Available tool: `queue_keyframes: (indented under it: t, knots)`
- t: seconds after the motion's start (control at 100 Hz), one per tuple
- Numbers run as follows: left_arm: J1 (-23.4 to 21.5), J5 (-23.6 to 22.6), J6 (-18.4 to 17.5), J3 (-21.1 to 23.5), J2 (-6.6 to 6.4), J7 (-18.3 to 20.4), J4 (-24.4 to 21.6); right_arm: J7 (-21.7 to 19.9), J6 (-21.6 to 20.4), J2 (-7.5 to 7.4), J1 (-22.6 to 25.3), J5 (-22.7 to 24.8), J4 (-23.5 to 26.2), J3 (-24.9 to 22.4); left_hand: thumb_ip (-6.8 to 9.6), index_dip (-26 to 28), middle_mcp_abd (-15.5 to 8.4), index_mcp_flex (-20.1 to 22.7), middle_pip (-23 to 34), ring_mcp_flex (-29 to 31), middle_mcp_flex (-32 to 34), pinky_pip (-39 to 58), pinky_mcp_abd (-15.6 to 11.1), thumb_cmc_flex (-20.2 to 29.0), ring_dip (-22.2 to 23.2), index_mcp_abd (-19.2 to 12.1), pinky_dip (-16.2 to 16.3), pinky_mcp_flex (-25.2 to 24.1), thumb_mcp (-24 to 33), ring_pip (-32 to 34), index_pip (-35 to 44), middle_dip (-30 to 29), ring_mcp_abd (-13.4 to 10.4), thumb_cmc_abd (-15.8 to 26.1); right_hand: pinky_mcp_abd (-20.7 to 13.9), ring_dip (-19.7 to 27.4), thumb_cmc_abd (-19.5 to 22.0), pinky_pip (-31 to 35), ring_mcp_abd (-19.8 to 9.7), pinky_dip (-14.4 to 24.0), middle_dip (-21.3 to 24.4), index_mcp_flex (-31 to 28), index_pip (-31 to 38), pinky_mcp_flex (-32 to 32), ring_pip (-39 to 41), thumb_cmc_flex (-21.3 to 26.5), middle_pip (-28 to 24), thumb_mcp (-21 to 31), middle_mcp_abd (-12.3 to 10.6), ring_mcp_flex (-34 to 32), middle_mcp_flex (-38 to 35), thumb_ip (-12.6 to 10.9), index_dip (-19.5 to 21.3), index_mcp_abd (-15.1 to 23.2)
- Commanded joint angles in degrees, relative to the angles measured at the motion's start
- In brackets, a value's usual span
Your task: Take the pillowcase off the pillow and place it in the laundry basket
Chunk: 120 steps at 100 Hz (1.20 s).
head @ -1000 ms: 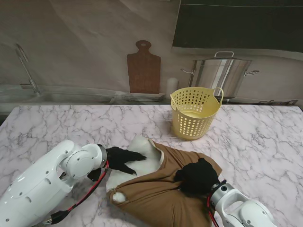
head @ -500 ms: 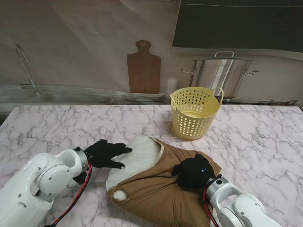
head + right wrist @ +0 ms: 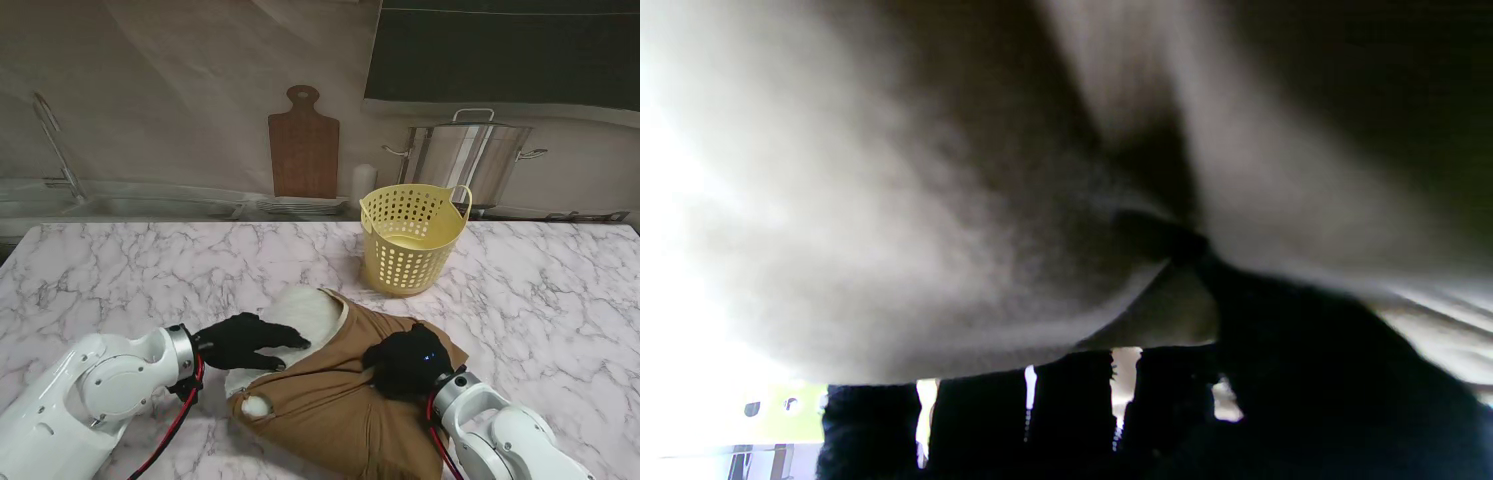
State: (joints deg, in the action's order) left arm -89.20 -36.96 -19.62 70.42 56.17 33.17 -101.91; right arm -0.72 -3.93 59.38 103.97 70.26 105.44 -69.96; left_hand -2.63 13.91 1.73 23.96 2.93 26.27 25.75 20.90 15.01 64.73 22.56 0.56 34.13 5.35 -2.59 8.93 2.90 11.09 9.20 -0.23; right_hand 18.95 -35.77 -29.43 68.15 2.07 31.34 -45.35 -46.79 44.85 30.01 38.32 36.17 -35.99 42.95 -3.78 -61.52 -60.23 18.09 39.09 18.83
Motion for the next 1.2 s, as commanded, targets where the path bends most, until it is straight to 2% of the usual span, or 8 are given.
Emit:
queue_keyframes:
  t: [0.0, 0.69, 0.74, 0.81, 0.86, 0.93, 0.96, 1.19]
  knots:
    - [0.56, -0.26, 1.32, -0.63, -0.49, 0.74, 2.14, -0.39, 0.72, -0.21, 0.52, 0.48, -2.18, -0.46, 1.38, 0.5, -0.87, 1.62, 0.91, -0.03, -0.54, 13.82, 0.2, 4.33, -0.35, -0.96, -0.95, -0.42, 1.13, 0.12, 1.13, 0.27, -0.06, -1.01, -0.9, -1.54, 3.33, 1.2, -1.31, 0.03, 0.63, -2.12, 3.4, -0.03, 2.68, 13.55, -0.79, 13.22, 0.48, -4.14, -0.5, -7.5, 0.4, -0.89]
    - [10.28, 1.92, 7.52, -11.8, -2.12, 8.82, 13.17, 3.13, 0.05, 0.2, 8.17, 2.93, 0.34, -8.65, 1.79, -1.08, -2.21, -3.48, 0.48, -2.07, -6.37, 12.22, -1.01, 2.11, -1.17, -1.29, -1.26, -0.79, 0.92, -0.78, -1.42, -1.85, -0.88, -3.79, 0.05, -0.3, 4.16, -0.8, -1.44, -1.08, 1.89, -2.35, 3.64, -1.63, -0.24, 13.9, 1.25, 13.47, 0.53, -2.39, 1.3, -7.1, 1.46, -0.44]
    - [10.9, 1.98, 7.84, -12.66, -2.22, 9.23, 13.49, 3.61, -0.65, 0.31, 8.61, 2.06, 0.43, -9.05, 1.82, -1.09, -2.08, -3.46, 0.5, -2.1, -6.4, 12.23, -1.11, 1.79, -1.17, -1.26, -1.18, -0.76, 0.99, -0.75, -1.38, -1.9, -0.76, -3.72, 0.63, 0.92, 5.58, -2.24, -1.14, -1.57, 3.24, 0.47, 1.77, -2.94, -3.83, 12.51, 4.13, 10.42, 1.14, -0.67, 2.77, -8.18, -0.89, -0.16]
    - [12.14, 2.56, 8.4, -14.19, -2.33, 9.78, 14.11, 4.28, -2.79, 0.59, 8.68, -1.63, 0.44, -9.05, 1.74, -1.09, -2.06, -3.52, 0.5, -2.2, -6.41, 12.22, -1.13, 0.82, -1.18, -1.08, -1.07, -0.78, 0.79, -0.75, -1.35, -1.94, -0.63, -3.72, 0.99, 3.47, 7.92, -4.75, -0.32, -2.05, 10.63, 11.59, 4.17, -5.79, -11.38, 2.17, 6.52, -1.6, 2.73, 4.63, 9.91, -9.79, -12.99, -1.6]
    - [13.23, 3.53, 9.04, -15.5, -2.32, 9.92, 14.78, 4.63, -3.91, 0.9, 8.46, -4.97, 0.63, -8.53, 1.76, -1.08, -1.96, -3.55, 0.49, -2.24, -6.41, 12.16, -1.31, 0.55, -1.17, -1.1, -1.02, -0.83, 0.91, -0.74, -1.32, -1.97, -0.59, -3.65, 1.05, 5.04, 9.19, -6.01, 0.15, -2.31, 13.62, 14.74, 2.14, -7.78, -14.61, -0.46, 7.17, -5.25, 3.85, 7.92, 13.86, -10.46, -15.28, -3.86]
    - [14.86, 4.72, 10.14, -17.38, -2.31, 10.16, 15.54, 5.57, -5.16, 1.25, 7.97, -7.78, 1.15, -7.42, 1.72, -1.09, -1.87, -3.85, 0.42, -2.35, -6.57, 12.09, -1.26, 0.02, -1.16, -1.11, -0.93, -0.87, 0.9, -0.72, -1.39, -2.0, -0.37, -3.54, 1.08, 7.3, 12.89, -7.71, 1.0, -2.46, 16.48, 15.44, -7.53, -10.37, -17.82, -4.55, 7.79, -9.83, 5.18, 12.12, 18.81, -12.56, -12.72, -7.68]
    - [15.63, 5.18, 10.39, -18.22, -2.27, 10.11, 15.97, 5.75, -5.62, 1.35, 7.81, -8.73, 1.55, -6.92, 1.68, -1.1, -1.75, -3.95, 0.42, -2.29, -6.53, 12.11, -1.28, -0.39, -1.13, -1.02, -0.87, -0.84, 0.79, -0.66, -1.41, -2.0, -0.17, -3.6, 1.29, 8.88, 15.29, -8.94, 1.82, -2.73, 17.93, 16.08, -14.27, -11.97, -19.83, -6.82, 8.87, -11.74, 5.94, 14.83, 21.99, -15.14, -9.66, -9.64]
    - [22.17, 9.88, 14.63, -25.07, -2.02, 10.96, 18.58, 8.75, -8.57, 1.65, 7.54, -9.45, 4.73, -4.05, 1.66, -1.07, -1.4, -4.75, 0.2, -2.49, -6.72, 12.22, -1.58, -2.28, -0.86, -0.76, -0.4, -0.87, 0.79, -0.46, -1.62, -1.99, 0.54, -3.45, 2.8, 15.62, 16.64, -16.1, 5.35, -4.89, 24.91, 26.27, -26.55, -18.94, -27.97, -12.56, 14.89, -19.67, 8.38, 25.48, 33.62, -15.48, -11.01, -11.73]
